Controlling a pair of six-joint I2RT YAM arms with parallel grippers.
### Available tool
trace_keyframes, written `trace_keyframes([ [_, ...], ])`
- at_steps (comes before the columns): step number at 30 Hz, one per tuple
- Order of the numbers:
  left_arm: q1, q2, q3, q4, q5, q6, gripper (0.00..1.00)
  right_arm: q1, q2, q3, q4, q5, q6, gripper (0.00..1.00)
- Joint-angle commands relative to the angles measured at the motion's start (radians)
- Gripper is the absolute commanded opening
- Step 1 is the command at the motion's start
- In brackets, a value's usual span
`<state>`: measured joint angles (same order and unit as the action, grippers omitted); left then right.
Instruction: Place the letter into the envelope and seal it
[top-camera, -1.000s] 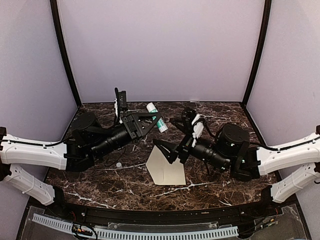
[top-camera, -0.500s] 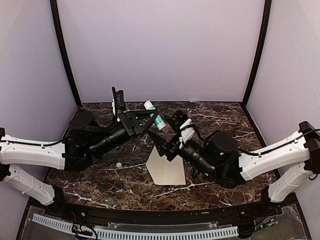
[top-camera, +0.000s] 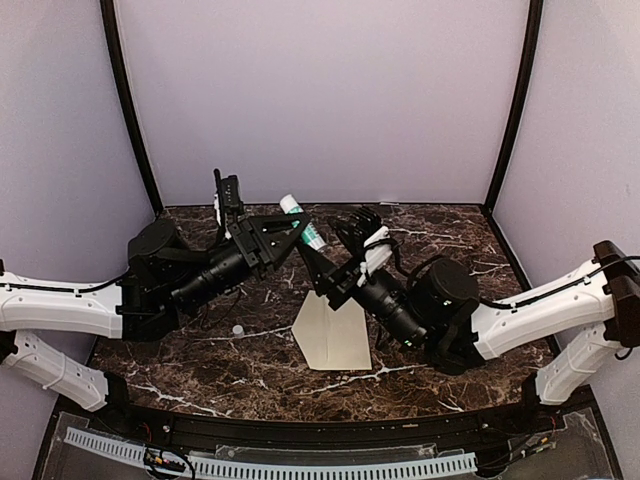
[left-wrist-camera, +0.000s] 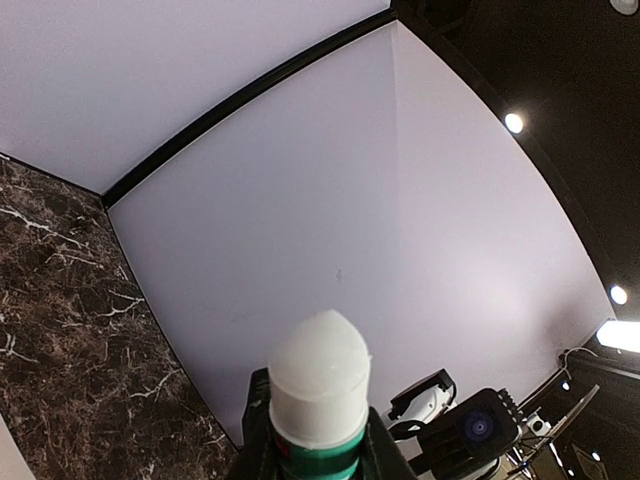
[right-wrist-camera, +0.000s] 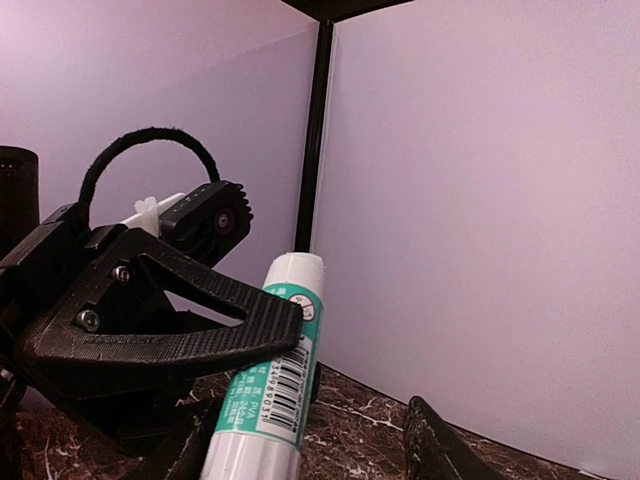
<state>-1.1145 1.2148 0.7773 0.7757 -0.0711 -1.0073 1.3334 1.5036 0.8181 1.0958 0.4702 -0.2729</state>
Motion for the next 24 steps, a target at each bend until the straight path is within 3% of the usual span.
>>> trace_keyframes([
  [1, -0.003, -0.027, -0.009, 0.015, 0.024, 0.001, 0.00, 0.008, 0.027, 0.045, 0.037, 0.011, -0.012, 0.57],
  [9, -0.002, -0.022, -0.008, 0.009, 0.042, -0.001, 0.00, 0.010, 0.041, 0.058, 0.045, 0.001, -0.026, 0.45],
  [20, -0.002, -0.024, -0.010, -0.020, 0.063, -0.033, 0.00, 0.030, 0.063, 0.049, 0.102, 0.017, -0.138, 0.37],
  [24, -0.002, -0.024, -0.016, -0.027, 0.068, -0.049, 0.00, 0.036, 0.081, 0.058, 0.114, 0.033, -0.166, 0.27],
])
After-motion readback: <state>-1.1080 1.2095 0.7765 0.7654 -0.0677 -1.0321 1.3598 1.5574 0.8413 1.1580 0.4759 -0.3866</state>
